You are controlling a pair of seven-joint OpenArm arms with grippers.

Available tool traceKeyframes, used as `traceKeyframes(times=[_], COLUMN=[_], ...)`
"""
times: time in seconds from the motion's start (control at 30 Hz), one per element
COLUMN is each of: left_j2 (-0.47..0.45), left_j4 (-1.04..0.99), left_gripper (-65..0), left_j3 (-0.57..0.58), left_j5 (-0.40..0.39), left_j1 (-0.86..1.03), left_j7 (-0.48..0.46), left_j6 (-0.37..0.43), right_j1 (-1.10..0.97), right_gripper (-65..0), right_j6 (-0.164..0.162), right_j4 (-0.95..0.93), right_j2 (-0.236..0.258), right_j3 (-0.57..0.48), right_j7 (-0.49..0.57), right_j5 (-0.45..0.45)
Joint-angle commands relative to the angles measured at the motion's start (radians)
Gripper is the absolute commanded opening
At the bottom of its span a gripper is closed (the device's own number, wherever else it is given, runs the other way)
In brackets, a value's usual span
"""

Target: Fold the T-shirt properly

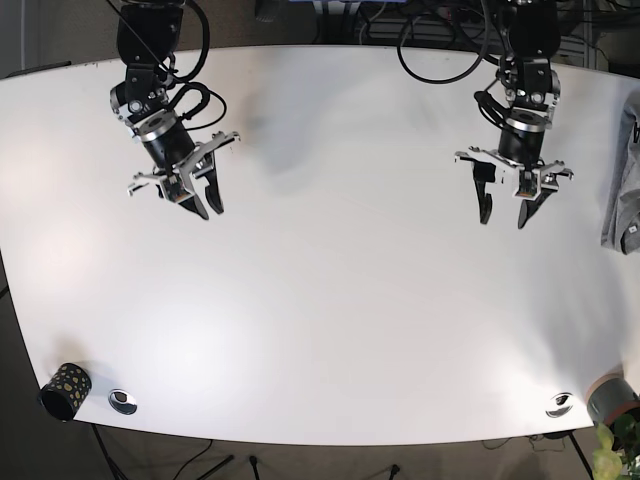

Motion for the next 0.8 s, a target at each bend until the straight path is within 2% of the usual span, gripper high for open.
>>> traceKeyframes(times=[0.0, 0.07, 0.17, 0.57, 0.77], left_j2=[0.015, 0.033, 0.074, 0.179, 0.194], left_j4=[0.071, 0.103, 0.146, 0.287, 0.292], left_gripper=[-31.8, -31.8, -31.8, -31.8, -31.9], left_j3=[-0.009, -0.009, -0.009, -0.009, -0.006], left_j5=[-0.004, -0.004, -0.004, -0.010, -0.011], left_j1=[0.060, 0.123, 0.214, 0.540, 0.675], left_j7=[-0.022, -0.022, -0.022, -0.024, -0.026], left_j6=[0.008, 0.008, 0.008, 0.008, 0.006], right_j1=[-0.017, -0.057, -0.123, -0.431, -0.586], right_gripper=[-52.6, -52.6, -52.6, -52.6, -52.6], right_j6=[0.000, 0.000, 0.000, 0.003, 0.009], right_j4=[0.018, 0.020, 0.051, 0.221, 0.252], right_j2=[0.018, 0.044, 0.057, 0.062, 0.065], right_j3=[0.005, 0.013, 0.030, 0.065, 0.111], right_j7=[0.033, 0.033, 0.033, 0.032, 0.032], right_j5=[0.071, 0.109, 0.160, 0.188, 0.272])
